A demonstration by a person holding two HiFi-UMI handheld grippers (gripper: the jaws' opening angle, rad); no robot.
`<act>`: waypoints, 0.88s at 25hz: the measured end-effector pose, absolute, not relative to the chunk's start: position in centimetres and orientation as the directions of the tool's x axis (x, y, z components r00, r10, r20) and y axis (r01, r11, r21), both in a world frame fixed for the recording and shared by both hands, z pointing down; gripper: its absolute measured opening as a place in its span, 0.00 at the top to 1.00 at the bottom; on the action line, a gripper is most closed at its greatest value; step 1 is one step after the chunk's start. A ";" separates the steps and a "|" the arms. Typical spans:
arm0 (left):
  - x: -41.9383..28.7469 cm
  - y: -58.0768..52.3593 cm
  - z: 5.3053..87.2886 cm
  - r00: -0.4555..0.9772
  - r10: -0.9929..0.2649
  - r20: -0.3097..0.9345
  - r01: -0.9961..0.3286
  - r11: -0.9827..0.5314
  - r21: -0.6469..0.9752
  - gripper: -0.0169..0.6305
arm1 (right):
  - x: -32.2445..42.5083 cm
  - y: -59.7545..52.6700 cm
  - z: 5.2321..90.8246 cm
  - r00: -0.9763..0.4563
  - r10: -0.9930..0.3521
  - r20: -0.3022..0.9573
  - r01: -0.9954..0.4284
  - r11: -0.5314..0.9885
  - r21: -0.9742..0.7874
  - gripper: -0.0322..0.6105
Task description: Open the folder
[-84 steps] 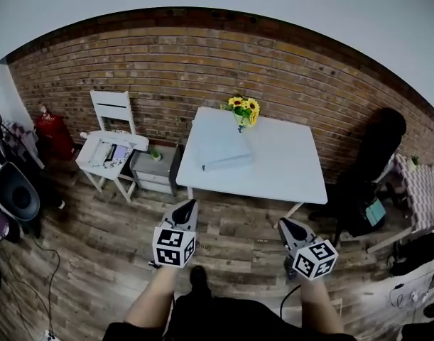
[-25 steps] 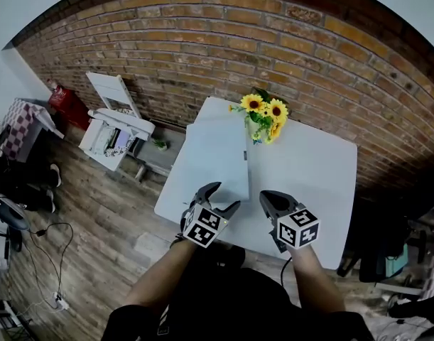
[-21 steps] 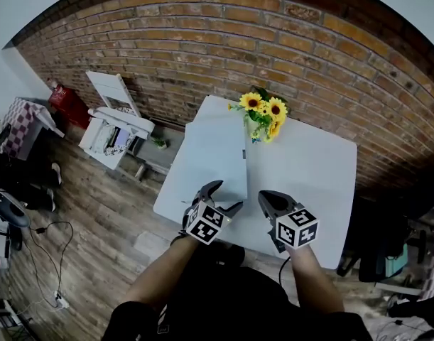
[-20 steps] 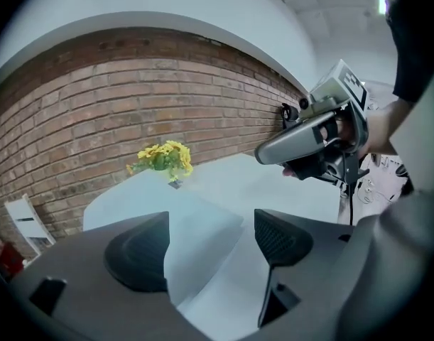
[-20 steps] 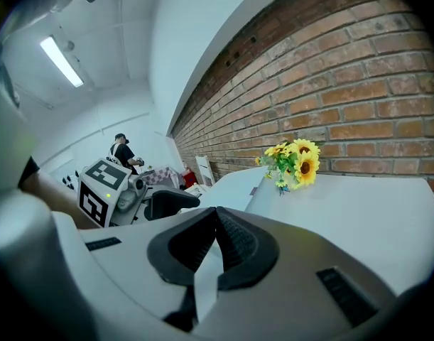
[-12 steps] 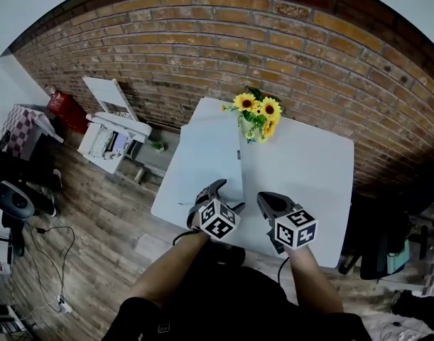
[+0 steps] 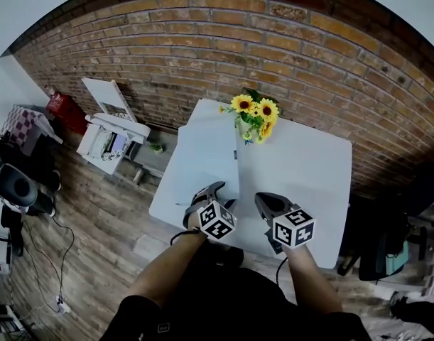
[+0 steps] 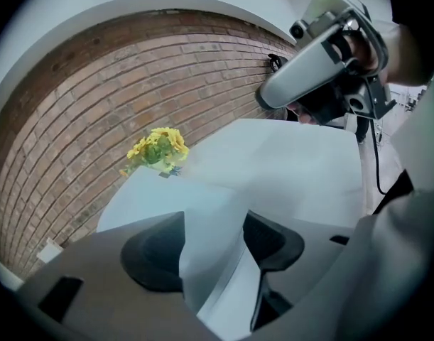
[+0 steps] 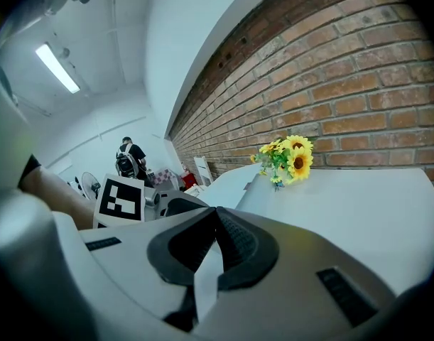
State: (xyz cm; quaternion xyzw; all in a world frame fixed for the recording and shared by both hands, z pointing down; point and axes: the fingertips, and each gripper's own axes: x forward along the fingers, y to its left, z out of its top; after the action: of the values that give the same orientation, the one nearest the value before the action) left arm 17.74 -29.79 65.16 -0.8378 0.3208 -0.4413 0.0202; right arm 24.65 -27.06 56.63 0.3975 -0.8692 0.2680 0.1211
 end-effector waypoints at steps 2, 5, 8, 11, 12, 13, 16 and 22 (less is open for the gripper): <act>17.7 -29.7 64.6 0.408 -0.571 0.713 -0.521 -0.787 -0.332 0.59 | 24.4 -27.1 56.7 -0.660 -0.620 0.424 -0.751 0.547 -0.370 0.93; 17.6 -29.5 63.2 0.417 -0.608 0.675 -0.526 -0.768 -0.367 0.69 | 23.9 -27.1 57.0 -0.669 -0.606 0.429 -0.743 0.556 -0.372 0.93; 17.2 -29.5 61.4 0.423 -0.654 0.627 -0.536 -0.739 -0.409 0.78 | 23.3 -27.3 57.5 -0.678 -0.590 0.439 -0.735 0.570 -0.368 0.93; 16.4 -29.8 59.8 0.434 -0.689 0.581 -0.574 -0.708 -0.411 0.83 | 22.4 -27.8 58.3 -0.680 -0.578 0.451 -0.731 0.582 -0.356 0.93; 16.0 -29.9 59.2 0.439 -0.699 0.564 -0.595 -0.697 -0.401 0.84 | 22.1 -27.9 58.6 -0.679 -0.575 0.456 -0.731 0.585 -0.352 0.93; 15.6 -30.0 58.6 0.445 -0.708 0.548 -0.615 -0.686 -0.388 0.85 | 21.7 -28.0 58.9 -0.679 -0.571 0.462 -0.731 0.586 -0.349 0.93; 14.3 -30.1 56.9 0.457 -0.730 0.509 -0.663 -0.660 -0.353 0.88 | 20.7 -28.1 59.7 -0.676 -0.560 0.479 -0.732 0.588 -0.346 0.93; 11.1 -30.5 54.1 0.464 -0.777 0.425 -0.747 -0.601 -0.283 0.90 | 18.7 -28.7 60.2 -0.669 -0.550 0.501 -0.736 0.588 -0.337 0.93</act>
State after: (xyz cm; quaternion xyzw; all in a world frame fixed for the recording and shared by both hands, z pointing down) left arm 11.11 -30.46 54.10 -0.8551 0.4457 -0.2633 0.0283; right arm 18.69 -28.70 60.22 0.3677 -0.8738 0.2660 0.1745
